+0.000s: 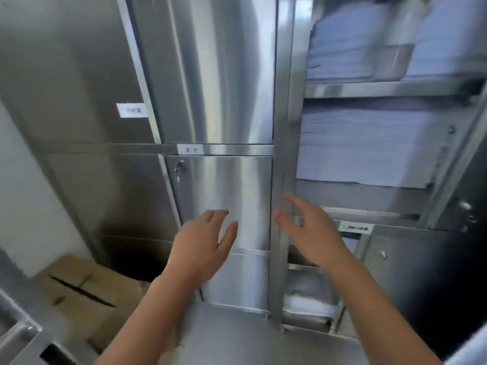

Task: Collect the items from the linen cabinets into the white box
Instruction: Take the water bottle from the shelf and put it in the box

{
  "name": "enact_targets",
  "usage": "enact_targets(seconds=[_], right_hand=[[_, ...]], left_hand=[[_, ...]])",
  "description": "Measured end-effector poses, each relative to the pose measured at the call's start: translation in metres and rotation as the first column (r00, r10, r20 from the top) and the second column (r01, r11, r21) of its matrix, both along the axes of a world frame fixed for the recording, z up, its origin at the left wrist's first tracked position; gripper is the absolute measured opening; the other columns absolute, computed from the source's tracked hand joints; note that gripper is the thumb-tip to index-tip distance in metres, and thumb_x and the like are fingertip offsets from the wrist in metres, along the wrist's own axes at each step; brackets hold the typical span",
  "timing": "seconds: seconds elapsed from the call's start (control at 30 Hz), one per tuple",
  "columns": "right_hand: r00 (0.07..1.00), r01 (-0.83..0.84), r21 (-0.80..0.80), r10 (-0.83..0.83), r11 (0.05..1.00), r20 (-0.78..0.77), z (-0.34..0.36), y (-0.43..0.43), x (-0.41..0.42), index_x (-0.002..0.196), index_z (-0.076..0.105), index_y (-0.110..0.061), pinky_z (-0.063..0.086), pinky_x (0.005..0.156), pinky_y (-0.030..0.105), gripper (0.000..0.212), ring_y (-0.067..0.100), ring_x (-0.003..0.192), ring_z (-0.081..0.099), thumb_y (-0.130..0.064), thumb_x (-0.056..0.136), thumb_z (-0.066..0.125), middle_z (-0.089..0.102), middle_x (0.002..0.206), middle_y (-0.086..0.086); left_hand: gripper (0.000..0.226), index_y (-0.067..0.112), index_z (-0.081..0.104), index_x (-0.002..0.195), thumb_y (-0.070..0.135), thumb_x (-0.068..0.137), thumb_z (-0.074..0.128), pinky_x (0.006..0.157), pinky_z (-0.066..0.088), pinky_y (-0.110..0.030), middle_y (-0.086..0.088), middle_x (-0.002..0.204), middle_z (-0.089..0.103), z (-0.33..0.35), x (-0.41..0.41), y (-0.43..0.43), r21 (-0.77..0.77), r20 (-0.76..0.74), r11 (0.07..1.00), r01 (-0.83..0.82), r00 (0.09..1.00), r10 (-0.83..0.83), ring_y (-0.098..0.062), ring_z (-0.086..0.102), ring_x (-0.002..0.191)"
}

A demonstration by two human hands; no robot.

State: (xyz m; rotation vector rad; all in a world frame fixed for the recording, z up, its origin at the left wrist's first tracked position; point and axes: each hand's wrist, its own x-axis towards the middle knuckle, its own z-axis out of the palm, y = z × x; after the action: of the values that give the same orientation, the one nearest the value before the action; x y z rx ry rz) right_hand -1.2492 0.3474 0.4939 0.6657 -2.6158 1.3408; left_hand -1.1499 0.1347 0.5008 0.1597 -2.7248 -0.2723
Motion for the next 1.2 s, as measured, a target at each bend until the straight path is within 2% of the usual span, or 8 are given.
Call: enact_targets(seconds=[0.1, 0.2, 0.4, 0.6, 0.73, 0.9, 1.03, 1.2], right_hand=[[0.987, 0.163, 0.025, -0.163, 0.986, -0.01, -0.002, 0.064, -0.045, 0.141, 0.053, -0.038, 0.033, 0.096, 0.021, 0.058, 0.004, 0.122, 0.049, -0.066, 0.09, 0.053, 0.055, 0.141, -0.01], [0.961, 0.277, 0.035, -0.276, 0.96, -0.024, -0.008, 0.119, -0.088, 0.145, 0.051, -0.037, 0.032, 0.1, 0.022, 0.059, 0.006, 0.128, 0.048, -0.064, 0.092, 0.053, 0.052, 0.149, -0.012], [0.937, 0.349, 0.071, -0.347, 0.934, -0.038, -0.007, 0.18, -0.173, 0.146, 0.049, -0.037, 0.033, 0.101, 0.024, 0.062, 0.011, 0.138, 0.046, -0.067, 0.092, 0.05, 0.052, 0.149, -0.011], [0.929, 0.365, 0.038, -0.361, 0.93, -0.087, 0.015, 0.186, -0.24, 0.146, 0.05, -0.036, 0.034, 0.102, 0.024, 0.062, 0.008, 0.138, 0.042, -0.066, 0.092, 0.052, 0.052, 0.149, -0.014], [0.905, 0.416, 0.058, -0.406, 0.908, -0.129, 0.031, 0.185, -0.264, 0.147, 0.049, -0.034, 0.033, 0.1, 0.023, 0.061, 0.009, 0.139, 0.043, -0.064, 0.094, 0.052, 0.05, 0.15, -0.014], [0.805, 0.589, 0.011, -0.586, 0.808, -0.095, 0.034, 0.191, -0.277, 0.147, 0.049, -0.035, 0.045, 0.101, 0.032, 0.059, 0.013, 0.121, 0.061, -0.061, 0.094, 0.056, 0.055, 0.146, -0.012], [0.719, 0.694, 0.07, -0.683, 0.717, -0.129, 0.022, 0.187, -0.279, 0.146, 0.052, -0.029, 0.036, 0.099, 0.022, 0.06, 0.01, 0.136, 0.048, -0.059, 0.094, 0.055, 0.056, 0.146, -0.012], [0.651, 0.758, 0.079, -0.748, 0.647, -0.129, 0.023, 0.18, -0.265, 0.145, 0.053, -0.026, 0.04, 0.106, 0.027, 0.061, 0.011, 0.136, 0.049, -0.059, 0.095, 0.055, 0.056, 0.146, -0.012]], left_hand=[[0.054, 0.025, 0.05, 0.136, 0.056, 0.099, 0.025, 0.09, 0.045, -0.035, 0.005, 0.134, 0.057, -0.002, -0.078, 0.049, 0.011, -0.03, 0.987, 0.163, 0.986, -0.163, -0.02, 0.061, 0.107], [0.052, 0.024, 0.052, 0.132, 0.054, 0.099, 0.025, 0.085, 0.045, -0.034, 0.002, 0.124, 0.062, -0.006, -0.146, 0.096, 0.027, -0.063, 0.961, 0.275, 0.96, -0.273, -0.021, 0.062, 0.098], [0.051, 0.025, 0.05, 0.134, 0.053, 0.099, 0.025, 0.084, 0.043, -0.033, 0.002, 0.125, 0.061, -0.005, -0.248, 0.155, 0.045, -0.078, 0.929, 0.366, 0.929, -0.362, -0.021, 0.06, 0.099], [0.052, 0.025, 0.049, 0.134, 0.054, 0.098, 0.025, 0.09, 0.047, -0.038, 0.004, 0.13, 0.058, 0.009, -0.322, 0.169, 0.038, -0.129, 0.915, 0.402, 0.91, -0.394, -0.02, 0.059, 0.106], [0.051, 0.027, 0.049, 0.134, 0.055, 0.098, 0.026, 0.089, 0.045, -0.033, 0.007, 0.131, 0.058, 0.018, -0.367, 0.175, -0.011, -0.129, 0.896, 0.444, 0.888, -0.442, -0.018, 0.059, 0.106], [0.051, 0.027, 0.049, 0.134, 0.055, 0.098, 0.026, 0.089, 0.046, -0.034, 0.006, 0.131, 0.058, 0.018, -0.423, 0.182, -0.025, -0.082, 0.8, 0.599, 0.796, -0.599, -0.019, 0.059, 0.106], [0.046, 0.025, 0.053, 0.13, 0.051, 0.099, 0.032, 0.082, 0.047, -0.035, 0.004, 0.124, 0.062, 0.014, -0.453, 0.188, -0.048, -0.066, 0.724, 0.688, 0.721, -0.69, -0.024, 0.061, 0.099], [0.047, 0.023, 0.052, 0.127, 0.052, 0.098, 0.029, 0.084, 0.047, -0.037, 0.003, 0.12, 0.062, 0.025, -0.462, 0.197, -0.077, -0.061, 0.64, 0.765, 0.637, -0.769, -0.025, 0.061, 0.097]])
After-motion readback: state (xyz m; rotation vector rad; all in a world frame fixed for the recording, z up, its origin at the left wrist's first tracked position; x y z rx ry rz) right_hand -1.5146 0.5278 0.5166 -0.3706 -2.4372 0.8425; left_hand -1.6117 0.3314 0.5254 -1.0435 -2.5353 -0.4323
